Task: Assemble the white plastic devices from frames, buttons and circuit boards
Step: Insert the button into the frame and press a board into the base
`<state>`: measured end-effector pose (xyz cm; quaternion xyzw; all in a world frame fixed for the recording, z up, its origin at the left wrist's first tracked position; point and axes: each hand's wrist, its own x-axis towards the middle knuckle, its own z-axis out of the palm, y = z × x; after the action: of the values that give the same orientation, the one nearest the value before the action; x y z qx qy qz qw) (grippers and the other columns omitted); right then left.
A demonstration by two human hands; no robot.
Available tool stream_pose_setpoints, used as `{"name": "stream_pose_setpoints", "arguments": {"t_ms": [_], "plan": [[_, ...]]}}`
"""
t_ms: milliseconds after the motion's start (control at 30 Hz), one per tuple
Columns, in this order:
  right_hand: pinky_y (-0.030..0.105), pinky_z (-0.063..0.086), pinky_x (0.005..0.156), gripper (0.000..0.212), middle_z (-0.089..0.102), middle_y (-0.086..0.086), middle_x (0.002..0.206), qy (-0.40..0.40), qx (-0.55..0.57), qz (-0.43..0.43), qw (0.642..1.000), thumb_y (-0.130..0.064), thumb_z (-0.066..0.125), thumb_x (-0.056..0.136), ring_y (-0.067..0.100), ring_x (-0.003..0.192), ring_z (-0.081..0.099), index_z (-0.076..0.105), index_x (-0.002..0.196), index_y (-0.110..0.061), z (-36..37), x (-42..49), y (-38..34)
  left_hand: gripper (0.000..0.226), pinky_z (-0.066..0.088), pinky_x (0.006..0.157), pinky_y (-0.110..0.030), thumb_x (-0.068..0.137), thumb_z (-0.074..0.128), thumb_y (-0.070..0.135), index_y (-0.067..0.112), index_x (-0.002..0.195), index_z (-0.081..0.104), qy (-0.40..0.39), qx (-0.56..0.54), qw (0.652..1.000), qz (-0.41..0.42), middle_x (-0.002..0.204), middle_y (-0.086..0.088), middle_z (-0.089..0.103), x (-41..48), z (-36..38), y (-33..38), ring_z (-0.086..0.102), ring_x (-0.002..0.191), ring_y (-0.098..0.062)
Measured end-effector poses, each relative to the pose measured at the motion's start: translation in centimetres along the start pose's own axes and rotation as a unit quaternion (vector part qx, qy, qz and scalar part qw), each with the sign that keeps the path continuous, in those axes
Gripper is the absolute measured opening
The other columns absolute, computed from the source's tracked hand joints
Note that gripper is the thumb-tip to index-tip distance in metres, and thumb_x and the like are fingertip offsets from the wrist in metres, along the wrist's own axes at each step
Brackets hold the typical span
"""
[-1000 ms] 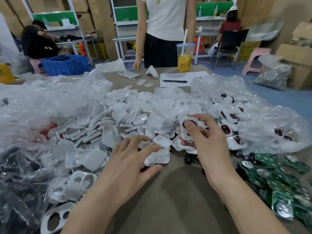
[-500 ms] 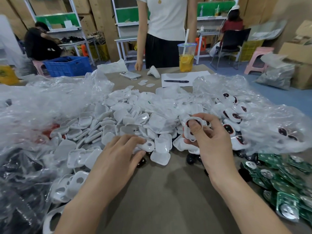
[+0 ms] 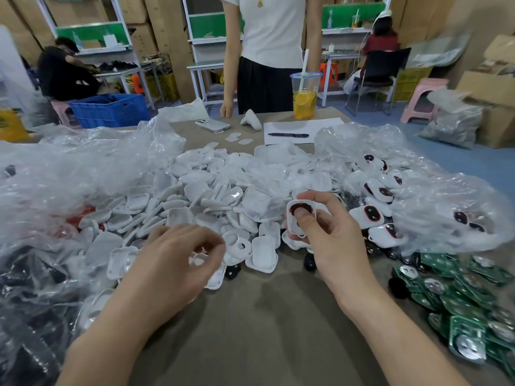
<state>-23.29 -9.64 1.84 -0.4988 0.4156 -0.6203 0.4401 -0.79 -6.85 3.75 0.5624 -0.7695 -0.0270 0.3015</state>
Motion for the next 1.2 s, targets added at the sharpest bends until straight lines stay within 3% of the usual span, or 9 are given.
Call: {"name": "stream_pose_setpoints", "arguments": {"t_ms": [100, 167, 333, 500, 600, 733, 967, 1067, 1200], "plan": [[0.024, 0.057, 0.074, 0.030, 0.070, 0.019, 0.090, 0.001, -0.003, -0.005, 1.000, -0.015, 0.060, 0.100, 0.028, 0.086, 0.070, 0.067, 0.094, -0.044, 0.0, 0.0, 0.0, 0.012, 0.028, 0.094, -0.022, 0.090, 0.065, 0.053, 0.042, 0.092, 0.070, -0.055, 0.055, 0.997, 0.025, 0.085, 0.024, 0.061, -0.1, 0.7, 0.2, 0.052, 0.090, 0.000], [0.025, 0.058, 0.076, 0.031, 0.069, 0.020, 0.092, 0.000, -0.008, -0.005, 1.000, -0.016, 0.059, 0.100, 0.026, 0.086, 0.070, 0.066, 0.094, -0.045, 0.0, -0.1, 0.0, 0.022, 0.024, 0.097, -0.021, 0.089, 0.061, 0.060, 0.046, 0.104, 0.069, -0.087, 0.075, 0.993, 0.022, 0.092, 0.026, 0.055, -0.2, 1.1, 0.1, 0.047, 0.096, 0.000], [0.019, 0.056, 0.075, 0.030, 0.068, 0.025, 0.091, 0.005, 0.001, 0.006, 1.000, -0.015, 0.060, 0.100, 0.022, 0.079, 0.069, 0.068, 0.096, -0.043, -0.1, 0.0, -0.1, 0.028, 0.023, 0.101, -0.022, 0.091, 0.055, 0.059, 0.047, 0.115, 0.064, -0.122, 0.074, 0.990, 0.011, 0.095, 0.026, 0.049, -0.2, 1.2, 0.3, 0.042, 0.103, -0.002], [0.031, 0.060, 0.081, 0.025, 0.076, 0.002, 0.083, 0.067, 0.076, 0.020, 0.995, -0.010, 0.064, 0.097, 0.023, 0.088, 0.075, 0.071, 0.099, -0.034, -0.8, 0.5, -0.7, 0.028, 0.026, 0.100, -0.023, 0.095, 0.049, 0.056, 0.045, 0.118, 0.061, -0.130, 0.076, 0.989, 0.012, 0.100, 0.023, 0.052, -0.4, 1.3, 0.7, 0.043, 0.105, -0.003], [0.028, 0.059, 0.076, 0.019, 0.076, 0.002, 0.087, 0.104, 0.155, 0.013, 0.982, -0.006, 0.063, 0.096, 0.024, 0.090, 0.075, 0.068, 0.104, -0.022, -1.9, 0.8, -1.7, 0.029, 0.036, 0.094, -0.029, 0.099, 0.049, 0.054, 0.038, 0.115, 0.067, -0.091, 0.072, 0.993, 0.021, 0.098, 0.020, 0.055, -0.3, 1.5, 1.7, 0.051, 0.099, -0.010], [0.028, 0.060, 0.073, 0.017, 0.076, 0.010, 0.095, 0.143, 0.279, 0.032, 0.949, -0.007, 0.065, 0.093, 0.026, 0.089, 0.075, 0.065, 0.103, -0.021, -3.6, 1.4, -3.0, 0.033, 0.050, 0.084, -0.036, 0.097, 0.045, 0.047, 0.029, 0.112, 0.069, -0.071, 0.058, 0.992, 0.086, 0.094, 0.013, 0.061, -0.8, 3.3, 5.2, 0.059, 0.091, -0.016], [0.028, 0.060, 0.067, 0.016, 0.078, 0.003, 0.091, 0.154, 0.327, 0.056, 0.931, -0.008, 0.064, 0.093, 0.021, 0.083, 0.075, 0.063, 0.098, -0.022, -4.8, 2.1, -3.6, 0.039, 0.043, 0.099, -0.028, 0.101, 0.042, 0.058, 0.040, 0.135, 0.051, -0.138, -0.037, 0.971, 0.190, 0.135, 0.011, 0.049, -1.9, 6.9, 9.4, 0.050, 0.119, -0.011], [0.029, 0.060, 0.069, 0.021, 0.078, 0.004, 0.096, 0.107, 0.330, 0.052, 0.937, -0.012, 0.069, 0.085, 0.019, 0.084, 0.075, 0.062, 0.102, -0.022, -4.7, 1.9, -3.8, 0.031, 0.047, 0.099, -0.037, 0.099, 0.048, 0.053, 0.037, 0.124, 0.059, -0.133, 0.016, 0.960, 0.247, 0.140, 0.005, 0.053, -1.3, 7.8, 10.4, 0.051, 0.123, -0.018], [0.029, 0.060, 0.067, 0.022, 0.077, 0.007, 0.099, 0.036, 0.249, 0.053, 0.966, -0.015, 0.073, 0.079, 0.017, 0.083, 0.074, 0.064, 0.098, -0.022, -3.0, 1.1, -3.7, 0.025, 0.049, 0.091, -0.040, 0.097, 0.050, 0.049, 0.032, 0.100, 0.068, -0.083, 0.071, 0.971, 0.211, 0.112, 0.006, 0.064, -1.0, 6.7, 8.5, 0.059, 0.107, -0.020]]}}
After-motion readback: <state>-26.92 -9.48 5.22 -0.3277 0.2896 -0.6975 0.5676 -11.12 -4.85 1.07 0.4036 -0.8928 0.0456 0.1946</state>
